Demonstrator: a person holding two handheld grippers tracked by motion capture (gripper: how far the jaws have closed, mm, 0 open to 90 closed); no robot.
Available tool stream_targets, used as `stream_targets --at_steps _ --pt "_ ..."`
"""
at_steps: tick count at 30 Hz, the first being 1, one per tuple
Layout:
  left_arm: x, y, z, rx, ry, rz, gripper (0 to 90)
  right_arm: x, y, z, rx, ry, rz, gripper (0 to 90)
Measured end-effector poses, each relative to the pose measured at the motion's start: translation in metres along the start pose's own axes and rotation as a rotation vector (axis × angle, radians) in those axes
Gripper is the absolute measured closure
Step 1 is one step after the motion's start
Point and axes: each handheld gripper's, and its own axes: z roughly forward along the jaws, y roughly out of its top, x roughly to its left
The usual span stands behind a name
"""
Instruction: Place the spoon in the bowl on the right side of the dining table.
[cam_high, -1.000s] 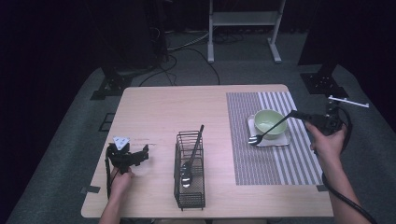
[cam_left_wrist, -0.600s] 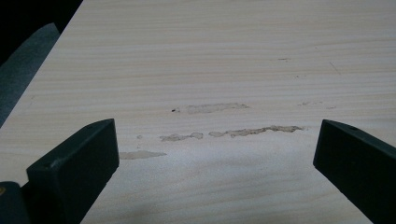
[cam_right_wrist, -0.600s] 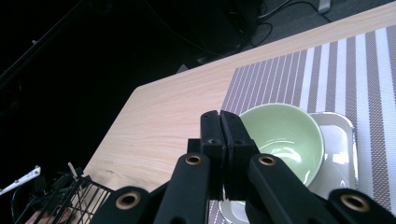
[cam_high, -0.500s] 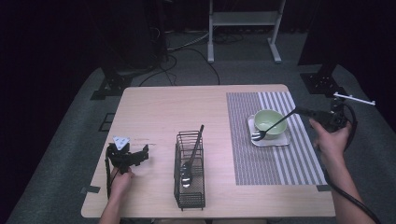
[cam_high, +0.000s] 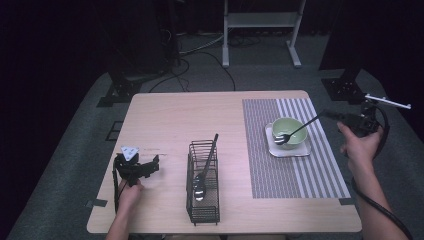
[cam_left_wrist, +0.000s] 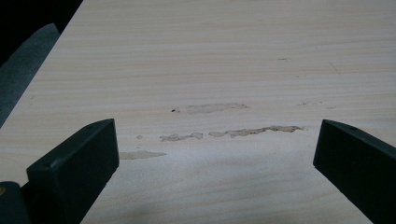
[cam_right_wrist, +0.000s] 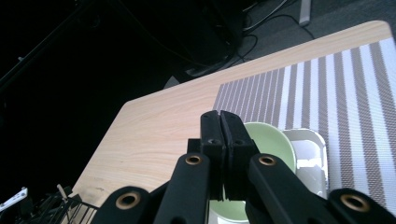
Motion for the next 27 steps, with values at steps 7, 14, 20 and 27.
stream_targets --at_steps 7,14,20,27 --pt "0.000 0.000 0.000 0.001 0.001 0.003 0.0 -0.004 0.006 -0.005 -0.027 -0.024 0.012 88.4" --pt "0.000 0.000 0.000 0.001 0.001 0.003 0.0 -0.009 0.010 -0.008 -0.044 -0.048 0.021 88.4" --pt "0.000 0.000 0.000 0.001 0.001 0.003 0.0 -0.013 0.012 -0.008 -0.049 -0.070 0.029 88.4" --pt "0.000 0.000 0.000 0.001 0.002 0.003 0.0 -0.021 0.012 -0.009 -0.064 -0.084 0.053 88.4"
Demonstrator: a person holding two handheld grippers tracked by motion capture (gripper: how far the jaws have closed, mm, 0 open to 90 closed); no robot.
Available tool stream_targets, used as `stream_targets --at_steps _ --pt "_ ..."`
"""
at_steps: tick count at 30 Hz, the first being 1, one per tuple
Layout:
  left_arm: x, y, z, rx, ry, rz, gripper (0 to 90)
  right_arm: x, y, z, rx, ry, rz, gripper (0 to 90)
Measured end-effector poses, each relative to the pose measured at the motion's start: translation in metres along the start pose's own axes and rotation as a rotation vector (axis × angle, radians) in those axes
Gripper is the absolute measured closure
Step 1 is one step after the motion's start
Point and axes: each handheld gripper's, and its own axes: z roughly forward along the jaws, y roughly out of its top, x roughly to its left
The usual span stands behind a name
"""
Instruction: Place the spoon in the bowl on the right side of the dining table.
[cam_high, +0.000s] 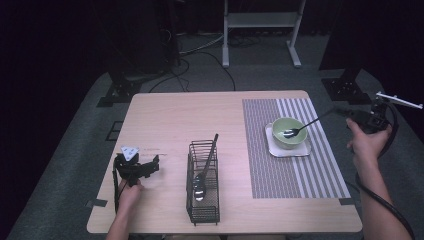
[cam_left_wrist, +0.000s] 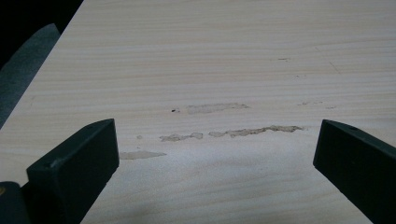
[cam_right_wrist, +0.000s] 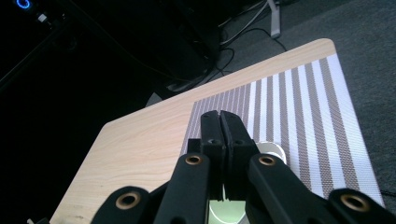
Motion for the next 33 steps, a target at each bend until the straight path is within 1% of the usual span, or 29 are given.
stream_targets --at_steps 6,10,25,33 --pt "0.000 0.000 0.000 -0.001 0.001 0.000 0.0 -0.006 0.000 0.000 -0.024 -0.012 0.016 88.4" --pt "0.000 0.000 0.000 0.000 0.000 0.000 0.0 -0.009 -0.001 0.001 -0.028 -0.023 0.025 88.4" --pt "0.000 0.000 0.000 0.002 0.000 -0.006 0.0 -0.018 -0.008 0.007 -0.027 -0.046 0.042 88.4" --pt "0.000 0.000 0.000 0.001 -0.001 -0.005 0.0 -0.021 -0.015 0.016 -0.013 -0.051 0.047 88.4"
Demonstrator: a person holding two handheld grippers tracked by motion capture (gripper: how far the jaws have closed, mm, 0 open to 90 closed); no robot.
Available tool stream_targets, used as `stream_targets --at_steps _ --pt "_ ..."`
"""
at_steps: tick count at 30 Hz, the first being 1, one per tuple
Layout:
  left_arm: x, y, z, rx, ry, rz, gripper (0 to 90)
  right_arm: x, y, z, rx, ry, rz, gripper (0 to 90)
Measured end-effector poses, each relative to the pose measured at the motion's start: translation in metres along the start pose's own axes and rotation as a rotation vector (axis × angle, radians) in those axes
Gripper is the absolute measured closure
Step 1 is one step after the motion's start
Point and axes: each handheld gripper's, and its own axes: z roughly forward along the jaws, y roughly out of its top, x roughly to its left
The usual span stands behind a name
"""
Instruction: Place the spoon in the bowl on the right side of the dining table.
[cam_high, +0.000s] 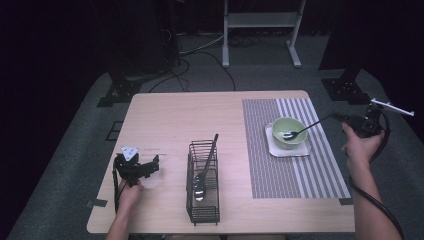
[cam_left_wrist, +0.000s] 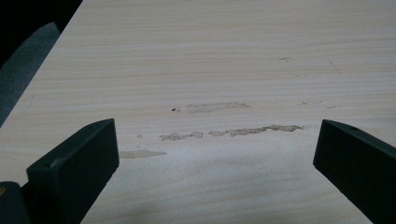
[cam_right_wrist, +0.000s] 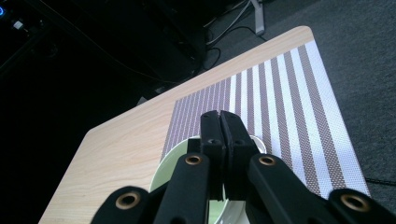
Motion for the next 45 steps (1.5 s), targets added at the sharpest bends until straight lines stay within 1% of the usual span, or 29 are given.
stream_targets --at_steps 6,12,21,23,28,35,37,41,45 --pt "0.000 0.000 0.000 -0.001 -0.001 -0.003 0.0 -0.003 -0.004 0.004 0.001 -0.004 0.002 88.3" --pt "0.000 0.000 0.000 0.001 0.001 0.001 0.0 -0.005 -0.007 0.007 0.007 -0.002 0.015 88.3" --pt "0.000 0.000 0.000 0.000 0.000 0.001 0.0 -0.009 -0.010 0.012 0.011 -0.006 0.016 88.2" --pt "0.000 0.000 0.000 0.002 0.002 0.002 0.0 -0.010 -0.011 0.013 0.011 -0.004 0.014 88.2" --pt "0.000 0.000 0.000 0.002 0.003 0.001 0.0 -0.013 -0.013 0.015 0.011 0.001 0.028 88.2" --pt "0.000 0.000 0.000 0.001 0.003 0.005 0.0 -0.019 -0.016 0.022 0.023 0.000 0.025 88.1" --pt "0.000 0.000 0.000 0.000 0.003 0.004 0.0 -0.021 -0.018 0.024 0.028 0.004 0.038 88.2" --pt "0.000 0.000 0.000 0.000 0.003 0.001 0.0 -0.023 -0.020 0.026 0.024 0.012 0.046 88.2" --pt "0.000 0.000 0.000 0.000 0.004 0.000 0.0 -0.025 -0.021 0.027 0.025 0.011 0.052 85.2"
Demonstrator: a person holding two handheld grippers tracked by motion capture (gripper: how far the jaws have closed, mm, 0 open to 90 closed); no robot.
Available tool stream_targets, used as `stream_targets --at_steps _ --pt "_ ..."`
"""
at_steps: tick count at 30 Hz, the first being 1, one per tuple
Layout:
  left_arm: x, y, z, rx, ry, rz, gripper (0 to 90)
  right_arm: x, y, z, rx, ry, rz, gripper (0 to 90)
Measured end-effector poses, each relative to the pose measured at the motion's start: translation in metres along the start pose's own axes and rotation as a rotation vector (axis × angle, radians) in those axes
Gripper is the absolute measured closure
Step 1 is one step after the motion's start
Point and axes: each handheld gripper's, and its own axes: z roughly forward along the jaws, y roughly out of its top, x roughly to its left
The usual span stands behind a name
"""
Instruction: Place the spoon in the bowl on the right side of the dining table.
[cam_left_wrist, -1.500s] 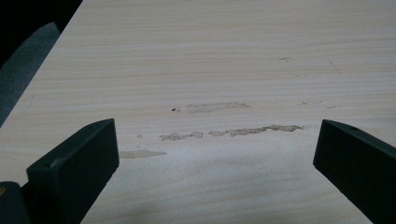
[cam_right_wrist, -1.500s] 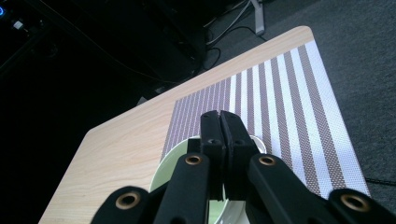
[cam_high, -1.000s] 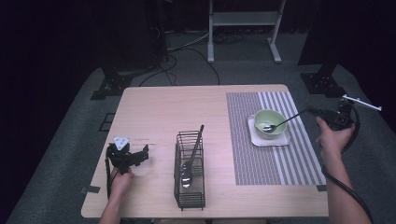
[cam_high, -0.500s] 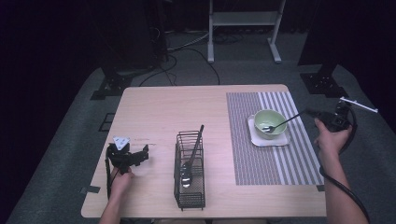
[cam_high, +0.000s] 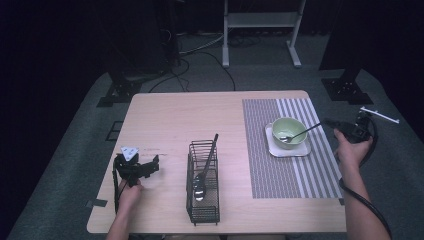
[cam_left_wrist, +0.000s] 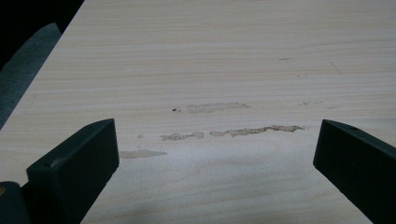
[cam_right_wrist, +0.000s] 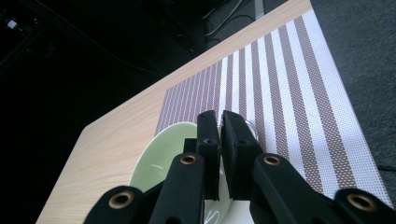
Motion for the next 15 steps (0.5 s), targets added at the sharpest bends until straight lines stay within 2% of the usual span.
stream_targets --at_steps 15 --pt "0.0002 0.0000 0.0002 0.003 0.002 -0.005 0.0 -0.0076 -0.0058 0.0068 0.046 -0.002 0.002 72.7"
